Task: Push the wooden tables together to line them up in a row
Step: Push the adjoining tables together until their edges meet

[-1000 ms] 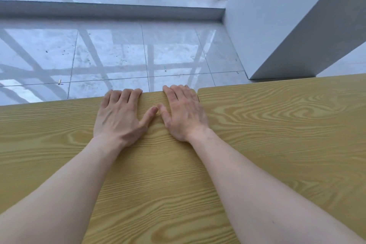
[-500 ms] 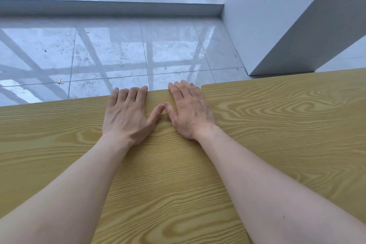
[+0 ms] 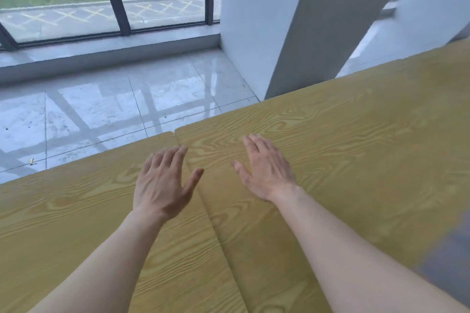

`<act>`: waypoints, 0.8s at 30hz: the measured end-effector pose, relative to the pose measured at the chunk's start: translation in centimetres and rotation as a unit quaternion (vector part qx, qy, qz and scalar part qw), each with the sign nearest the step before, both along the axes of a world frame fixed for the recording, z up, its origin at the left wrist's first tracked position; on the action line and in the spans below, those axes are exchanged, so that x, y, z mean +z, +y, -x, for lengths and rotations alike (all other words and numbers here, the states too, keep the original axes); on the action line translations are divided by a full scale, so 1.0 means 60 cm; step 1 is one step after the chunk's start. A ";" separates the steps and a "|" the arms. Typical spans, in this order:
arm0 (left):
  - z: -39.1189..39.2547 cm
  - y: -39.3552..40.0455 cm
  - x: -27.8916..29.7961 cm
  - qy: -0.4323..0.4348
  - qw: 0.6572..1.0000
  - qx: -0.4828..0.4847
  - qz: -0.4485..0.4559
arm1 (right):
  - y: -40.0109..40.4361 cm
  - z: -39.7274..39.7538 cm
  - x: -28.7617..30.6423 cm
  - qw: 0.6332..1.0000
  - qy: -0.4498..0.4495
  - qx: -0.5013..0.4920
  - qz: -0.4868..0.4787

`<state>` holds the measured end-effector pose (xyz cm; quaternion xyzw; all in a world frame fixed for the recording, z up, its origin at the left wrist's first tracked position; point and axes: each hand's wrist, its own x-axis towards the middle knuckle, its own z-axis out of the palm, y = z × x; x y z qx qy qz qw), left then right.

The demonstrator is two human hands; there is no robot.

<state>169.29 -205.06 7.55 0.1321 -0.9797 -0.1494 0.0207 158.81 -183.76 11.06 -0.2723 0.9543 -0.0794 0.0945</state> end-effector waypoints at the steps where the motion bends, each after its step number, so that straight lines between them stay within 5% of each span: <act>1: 0.005 0.043 0.018 0.001 1.000 -0.016 0.000 | 0.050 -0.005 0.019 1.000 0.002 -0.013 -0.003; 15: 0.092 0.825 0.266 0.069 0.962 -0.263 0.003 | 0.849 -0.111 0.251 0.969 0.053 -0.240 0.014; 24: 0.148 1.245 0.320 0.084 0.907 -0.413 0.015 | 1.229 -0.180 0.290 0.913 0.072 -0.401 0.014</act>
